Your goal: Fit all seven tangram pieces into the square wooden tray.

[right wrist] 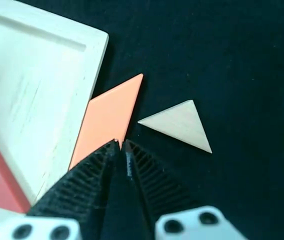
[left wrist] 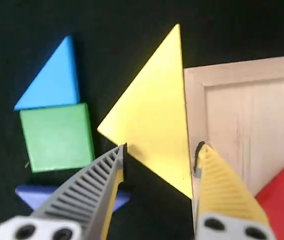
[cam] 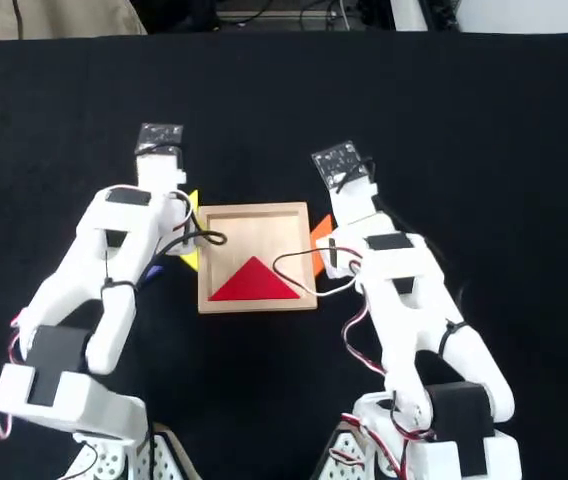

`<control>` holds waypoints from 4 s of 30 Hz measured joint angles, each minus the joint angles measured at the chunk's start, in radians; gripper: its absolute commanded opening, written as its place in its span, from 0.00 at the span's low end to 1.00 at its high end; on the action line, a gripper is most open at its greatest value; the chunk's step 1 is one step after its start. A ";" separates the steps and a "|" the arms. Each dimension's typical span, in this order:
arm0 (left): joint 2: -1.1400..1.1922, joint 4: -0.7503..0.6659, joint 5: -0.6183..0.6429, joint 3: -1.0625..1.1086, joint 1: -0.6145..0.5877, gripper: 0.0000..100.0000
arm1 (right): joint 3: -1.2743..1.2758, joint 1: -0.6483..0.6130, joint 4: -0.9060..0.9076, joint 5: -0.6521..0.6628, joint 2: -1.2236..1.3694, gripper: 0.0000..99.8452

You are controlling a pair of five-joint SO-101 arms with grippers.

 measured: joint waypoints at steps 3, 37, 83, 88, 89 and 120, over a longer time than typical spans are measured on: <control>0.025 -0.002 -0.055 -0.034 0.000 0.22 | 0.000 0.003 0.000 0.000 0.000 0.01; 0.120 -0.023 -0.068 -0.081 0.150 0.03 | 0.012 0.041 -0.006 0.000 0.000 0.01; 0.347 0.078 -0.227 -0.437 -0.012 0.03 | 0.012 0.041 -0.006 0.002 0.000 0.01; 0.405 0.054 -0.227 -0.468 -0.017 0.03 | 0.012 0.041 -0.006 0.002 0.000 0.01; 0.408 0.054 -0.227 -0.473 -0.017 0.03 | 0.012 0.041 -0.006 0.002 0.000 0.01; 0.358 0.494 -0.476 -0.382 0.011 0.03 | 0.012 0.041 -0.006 0.002 0.000 0.01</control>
